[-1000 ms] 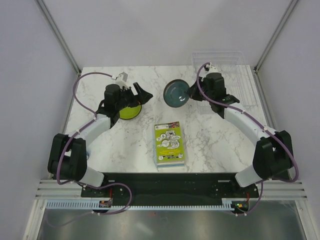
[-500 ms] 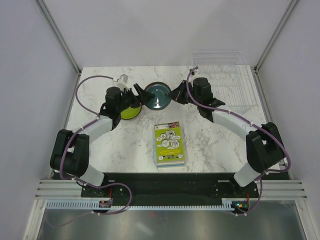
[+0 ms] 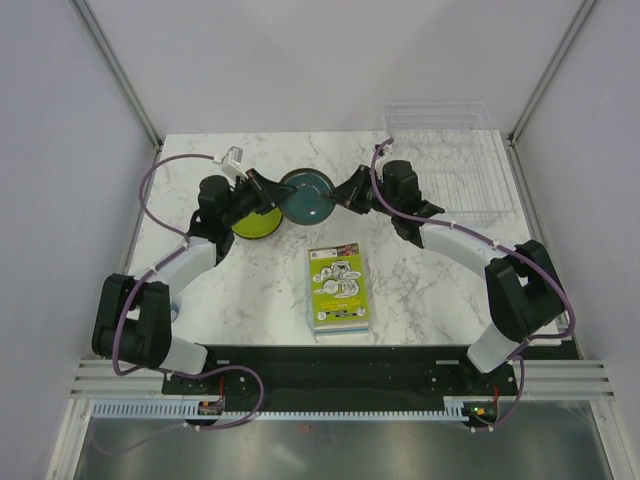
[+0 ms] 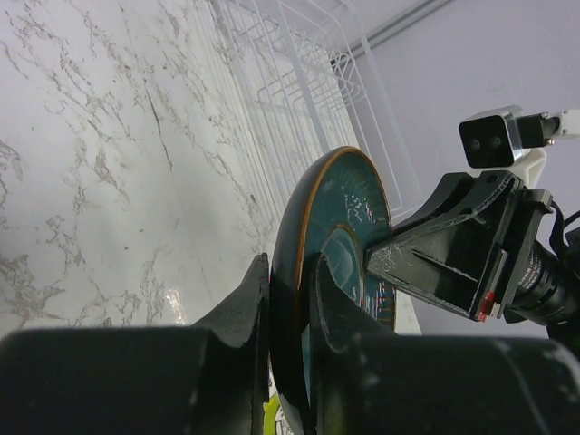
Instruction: Unload the plates from the dish rack
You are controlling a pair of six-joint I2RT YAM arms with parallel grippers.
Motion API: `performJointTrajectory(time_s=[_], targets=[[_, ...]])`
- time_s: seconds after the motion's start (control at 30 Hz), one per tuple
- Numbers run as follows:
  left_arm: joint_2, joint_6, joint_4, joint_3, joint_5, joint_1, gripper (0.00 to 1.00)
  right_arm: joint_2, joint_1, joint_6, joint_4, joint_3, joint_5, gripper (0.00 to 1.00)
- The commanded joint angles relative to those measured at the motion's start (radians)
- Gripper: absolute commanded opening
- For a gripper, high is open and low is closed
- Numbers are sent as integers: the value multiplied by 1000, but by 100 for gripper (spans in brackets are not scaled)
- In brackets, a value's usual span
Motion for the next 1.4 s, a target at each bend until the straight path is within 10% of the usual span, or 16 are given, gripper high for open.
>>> performJointTrajectory(time_s=[0.0, 0.1, 0.9, 1.17, 1.37], targets=[[-29, 170, -130, -29, -112, 79, 2, -3, 4, -62, 20, 70, 43, 25], [-45, 192, -161, -35, -104, 145, 2, -12, -4, -86, -18, 73, 64, 37], [250, 169, -123, 48, -45, 355, 7, 6, -62, -161, -89, 6, 40, 38], [302, 135, -89, 62, -5, 357, 55, 43, -65, -160, -90, 6, 14, 38], [294, 149, -100, 48, -17, 358, 70, 63, -64, -157, -95, 7, -9, 38]])
